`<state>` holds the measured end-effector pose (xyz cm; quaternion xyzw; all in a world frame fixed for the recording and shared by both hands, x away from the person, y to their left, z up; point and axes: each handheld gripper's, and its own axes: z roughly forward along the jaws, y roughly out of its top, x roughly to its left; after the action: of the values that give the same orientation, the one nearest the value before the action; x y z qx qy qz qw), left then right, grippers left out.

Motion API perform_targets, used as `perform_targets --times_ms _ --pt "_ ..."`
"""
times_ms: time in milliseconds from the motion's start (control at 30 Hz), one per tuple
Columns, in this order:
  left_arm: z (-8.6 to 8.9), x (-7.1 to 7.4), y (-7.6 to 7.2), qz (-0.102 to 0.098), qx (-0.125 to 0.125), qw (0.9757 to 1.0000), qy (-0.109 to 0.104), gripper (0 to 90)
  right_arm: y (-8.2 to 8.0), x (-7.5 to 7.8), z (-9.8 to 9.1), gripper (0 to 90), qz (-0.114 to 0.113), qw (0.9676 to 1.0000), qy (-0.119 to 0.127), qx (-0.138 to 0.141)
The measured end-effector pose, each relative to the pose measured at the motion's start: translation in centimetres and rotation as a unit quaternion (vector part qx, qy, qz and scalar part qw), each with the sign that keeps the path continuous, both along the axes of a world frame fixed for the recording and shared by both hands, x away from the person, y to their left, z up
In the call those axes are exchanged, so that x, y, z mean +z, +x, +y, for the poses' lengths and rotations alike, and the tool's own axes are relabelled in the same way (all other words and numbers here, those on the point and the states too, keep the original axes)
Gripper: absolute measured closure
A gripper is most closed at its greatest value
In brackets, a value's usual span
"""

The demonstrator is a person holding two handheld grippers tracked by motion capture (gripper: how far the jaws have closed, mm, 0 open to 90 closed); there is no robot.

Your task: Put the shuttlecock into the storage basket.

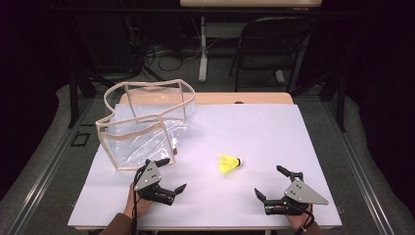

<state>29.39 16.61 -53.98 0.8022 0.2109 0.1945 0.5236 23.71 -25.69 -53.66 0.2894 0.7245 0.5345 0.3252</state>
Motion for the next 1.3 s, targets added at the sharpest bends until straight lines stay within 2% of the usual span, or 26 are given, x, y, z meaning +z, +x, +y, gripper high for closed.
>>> perform_targets --times_ms 667,933,1300 --pt "-1.9 0.9 1.0 0.003 -0.015 0.9999 0.0 0.0 0.1 -0.1 -0.1 0.0 0.005 1.0 0.003 0.0" --pt "-2.8 1.2 1.4 0.005 -0.015 0.9999 0.007 0.0 0.1 -0.1 -0.1 0.0 0.005 1.0 0.002 0.0" --pt "-4.7 1.4 1.9 0.009 -0.028 0.9994 0.016 0.0 0.2 -0.1 -0.1 0.0 0.008 1.0 0.001 0.0"
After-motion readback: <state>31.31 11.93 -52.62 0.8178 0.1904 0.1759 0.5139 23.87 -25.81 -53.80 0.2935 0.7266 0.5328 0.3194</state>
